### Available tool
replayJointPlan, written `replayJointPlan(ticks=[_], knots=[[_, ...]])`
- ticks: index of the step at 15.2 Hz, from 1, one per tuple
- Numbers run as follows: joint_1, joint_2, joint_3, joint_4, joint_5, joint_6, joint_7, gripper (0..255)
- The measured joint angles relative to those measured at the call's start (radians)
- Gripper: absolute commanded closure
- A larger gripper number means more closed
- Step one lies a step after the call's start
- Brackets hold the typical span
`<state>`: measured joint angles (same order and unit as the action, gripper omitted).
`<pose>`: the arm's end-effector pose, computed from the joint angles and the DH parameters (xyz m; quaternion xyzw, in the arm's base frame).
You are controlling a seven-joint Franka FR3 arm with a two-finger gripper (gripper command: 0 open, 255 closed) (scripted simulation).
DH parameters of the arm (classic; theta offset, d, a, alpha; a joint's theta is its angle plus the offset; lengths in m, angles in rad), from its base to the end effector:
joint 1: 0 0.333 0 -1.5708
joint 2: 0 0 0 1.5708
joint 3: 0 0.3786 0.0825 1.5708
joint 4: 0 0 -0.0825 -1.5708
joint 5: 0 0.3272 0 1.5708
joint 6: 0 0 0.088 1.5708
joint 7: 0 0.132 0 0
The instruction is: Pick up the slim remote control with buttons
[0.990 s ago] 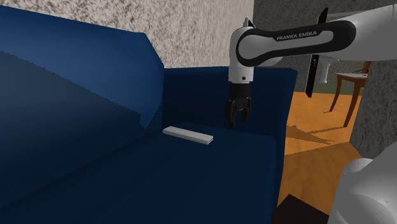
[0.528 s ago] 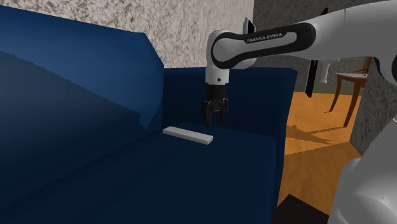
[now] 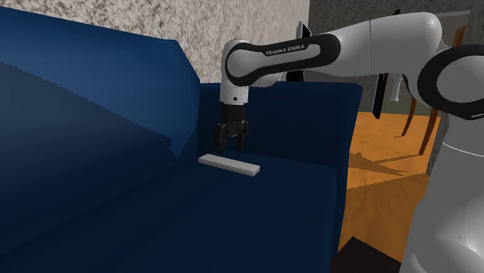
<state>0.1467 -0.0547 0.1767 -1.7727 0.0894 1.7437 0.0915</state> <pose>0.4597 0.1677 0.6194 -0.9932 -0.1084 -0.0041 0.0410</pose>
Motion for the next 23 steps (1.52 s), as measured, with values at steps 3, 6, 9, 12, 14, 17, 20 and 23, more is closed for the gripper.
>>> replayJointPlan(ticks=[3,6,9,12,14,17,20,23], knots=[[0.007,0.027,0.008,0.002,-0.001,0.029,0.006,0],[0.008,0.028,0.009,-0.034,0.000,0.067,0.004,0],[0.009,0.029,0.010,-0.063,0.000,0.096,0.002,0],[0.009,0.029,0.010,-0.067,0.000,0.102,0.002,255],[0.009,0.029,0.010,-0.067,0.000,0.103,0.002,255],[0.010,0.029,0.011,-0.067,0.000,0.103,0.003,255],[0.010,0.029,0.011,-0.067,0.000,0.103,0.002,255],[0.009,0.031,0.010,-0.040,-0.001,0.076,0.004,255]])
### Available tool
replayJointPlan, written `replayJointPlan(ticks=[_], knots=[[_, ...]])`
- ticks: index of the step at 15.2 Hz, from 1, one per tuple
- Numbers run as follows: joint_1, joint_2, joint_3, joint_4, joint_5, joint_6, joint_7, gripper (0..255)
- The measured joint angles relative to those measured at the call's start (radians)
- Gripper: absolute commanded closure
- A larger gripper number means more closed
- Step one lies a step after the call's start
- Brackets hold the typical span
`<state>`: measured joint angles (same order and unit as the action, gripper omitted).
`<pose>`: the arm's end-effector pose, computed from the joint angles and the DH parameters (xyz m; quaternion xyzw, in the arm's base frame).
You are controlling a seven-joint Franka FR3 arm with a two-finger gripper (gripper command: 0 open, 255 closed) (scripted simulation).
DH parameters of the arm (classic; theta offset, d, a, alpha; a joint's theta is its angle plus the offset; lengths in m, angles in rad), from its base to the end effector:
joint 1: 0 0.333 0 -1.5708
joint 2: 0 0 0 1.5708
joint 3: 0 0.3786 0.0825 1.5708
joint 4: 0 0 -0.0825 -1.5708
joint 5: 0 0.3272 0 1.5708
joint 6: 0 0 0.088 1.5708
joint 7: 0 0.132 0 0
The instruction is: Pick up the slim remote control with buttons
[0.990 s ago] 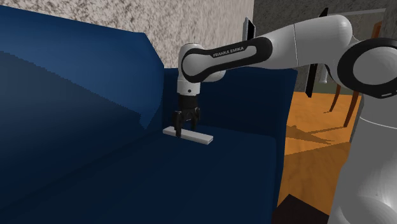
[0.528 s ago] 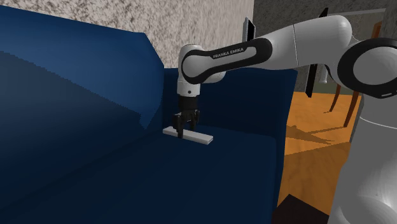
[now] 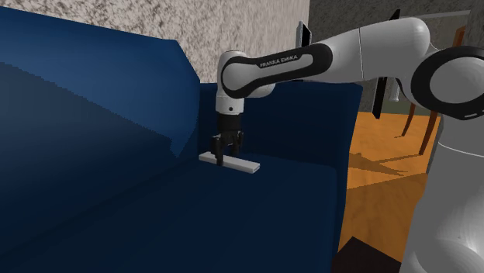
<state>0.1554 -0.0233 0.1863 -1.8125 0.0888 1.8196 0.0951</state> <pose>0.4705 0.1785 0.5940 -0.9927 -0.1127 -0.0058 0.0433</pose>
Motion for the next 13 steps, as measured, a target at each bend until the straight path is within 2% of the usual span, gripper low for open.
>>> replayJointPlan(ticks=[13], knots=[[0.000,0.015,0.000,0.188,-0.005,-0.173,0.015,255]])
